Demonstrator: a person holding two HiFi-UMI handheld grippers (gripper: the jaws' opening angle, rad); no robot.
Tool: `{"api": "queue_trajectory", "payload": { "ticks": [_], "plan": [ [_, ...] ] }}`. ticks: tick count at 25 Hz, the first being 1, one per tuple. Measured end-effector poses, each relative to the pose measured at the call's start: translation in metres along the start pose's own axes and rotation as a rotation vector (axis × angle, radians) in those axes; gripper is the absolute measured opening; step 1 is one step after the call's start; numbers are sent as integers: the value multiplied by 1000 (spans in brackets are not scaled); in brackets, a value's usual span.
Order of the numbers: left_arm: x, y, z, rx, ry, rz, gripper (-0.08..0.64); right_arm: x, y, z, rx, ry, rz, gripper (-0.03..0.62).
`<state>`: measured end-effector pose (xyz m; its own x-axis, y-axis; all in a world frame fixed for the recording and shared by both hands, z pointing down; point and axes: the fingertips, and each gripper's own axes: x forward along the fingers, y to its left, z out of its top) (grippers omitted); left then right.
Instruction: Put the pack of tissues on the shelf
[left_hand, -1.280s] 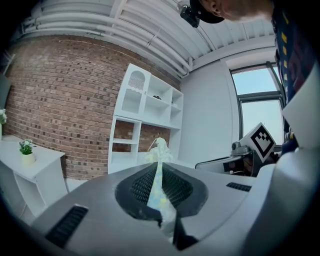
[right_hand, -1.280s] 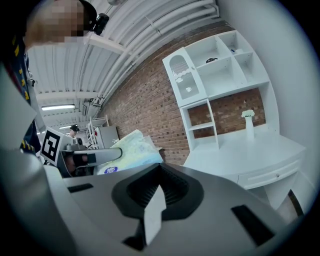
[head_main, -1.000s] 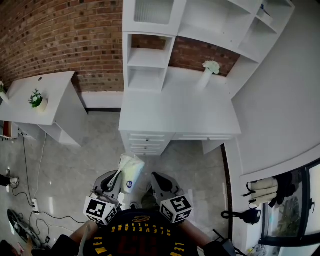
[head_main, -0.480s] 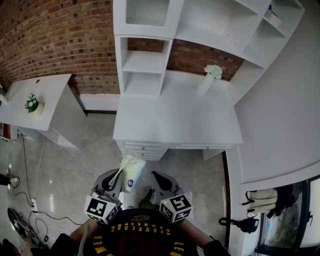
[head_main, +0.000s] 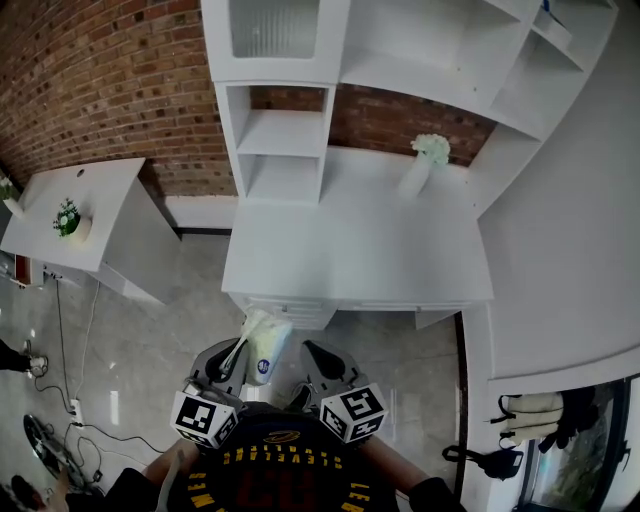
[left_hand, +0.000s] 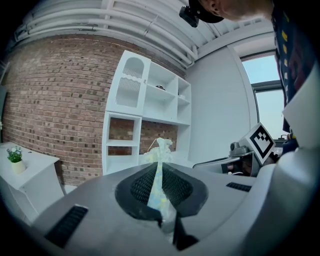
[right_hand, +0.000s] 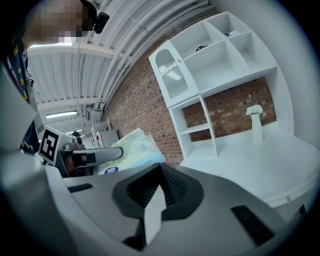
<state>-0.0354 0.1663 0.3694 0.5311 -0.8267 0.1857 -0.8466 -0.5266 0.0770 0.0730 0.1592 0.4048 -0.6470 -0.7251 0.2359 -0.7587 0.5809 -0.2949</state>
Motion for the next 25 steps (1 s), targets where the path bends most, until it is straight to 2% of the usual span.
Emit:
{"api": "queue_trajectory", "payload": {
  "ticks": [10,18,25],
  "plan": [
    [22,-2,1,5,36,14,8,5,-23,0,27,7,11,-2],
    [46,-2,-1,25,40,-26,8,9,-46,2,41,5,-31,-2],
    [74,15,4,6,40,-50,8,31,-62,11,33,16,-55,-2]
  ]
}}
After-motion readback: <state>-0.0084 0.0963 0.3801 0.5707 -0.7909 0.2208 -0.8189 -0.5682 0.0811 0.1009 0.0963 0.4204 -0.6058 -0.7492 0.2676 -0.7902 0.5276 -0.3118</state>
